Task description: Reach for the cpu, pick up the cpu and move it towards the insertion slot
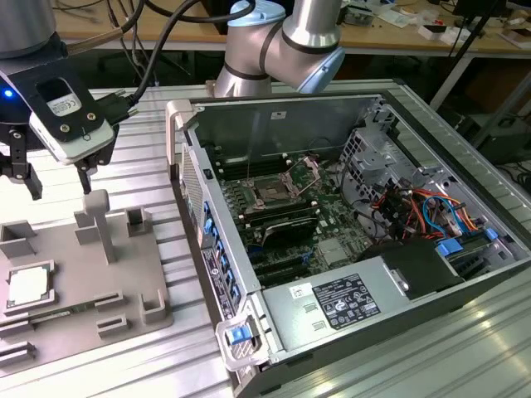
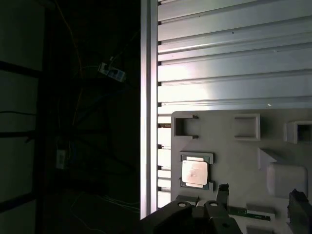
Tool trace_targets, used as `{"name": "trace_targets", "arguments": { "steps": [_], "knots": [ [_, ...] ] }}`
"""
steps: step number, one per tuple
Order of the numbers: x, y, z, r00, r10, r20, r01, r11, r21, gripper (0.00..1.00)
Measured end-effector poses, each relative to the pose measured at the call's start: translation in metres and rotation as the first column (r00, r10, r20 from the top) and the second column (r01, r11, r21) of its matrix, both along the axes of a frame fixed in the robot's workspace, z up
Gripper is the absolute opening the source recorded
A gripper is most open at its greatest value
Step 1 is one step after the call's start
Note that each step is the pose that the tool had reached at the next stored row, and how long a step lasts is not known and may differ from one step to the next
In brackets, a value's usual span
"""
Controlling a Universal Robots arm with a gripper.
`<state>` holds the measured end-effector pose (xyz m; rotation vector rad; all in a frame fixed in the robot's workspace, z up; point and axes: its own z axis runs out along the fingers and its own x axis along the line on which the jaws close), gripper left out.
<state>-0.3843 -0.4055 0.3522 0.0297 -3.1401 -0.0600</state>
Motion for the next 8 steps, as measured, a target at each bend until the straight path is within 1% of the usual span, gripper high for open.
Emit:
{"name": "trace_targets", "arguments": {
  "steps": [1, 3, 4, 7, 8],
  "knots": [
    [-0.0055, -0.0001, -0.0007, 1.0000, 0.000, 0.0000, 0.000, 1.0000, -0.0001, 0.55],
    [-0.0120, 0.0000, -0.0016, 1.0000, 0.000, 0.0003, 0.000, 1.0000, -0.0001, 0.55],
    [-0.0184, 0.0000, -0.0025, 1.0000, 0.000, 0.0003, 0.000, 1.0000, 0.0000, 0.55],
    [-0.0317, -0.0001, -0.0041, 1.0000, 0.000, 0.0004, 0.000, 1.0000, -0.0001, 0.55],
    [-0.0345, 0.0000, -0.0045, 1.0000, 0.000, 0.0004, 0.000, 1.0000, -0.0001, 0.55]
  ]
}}
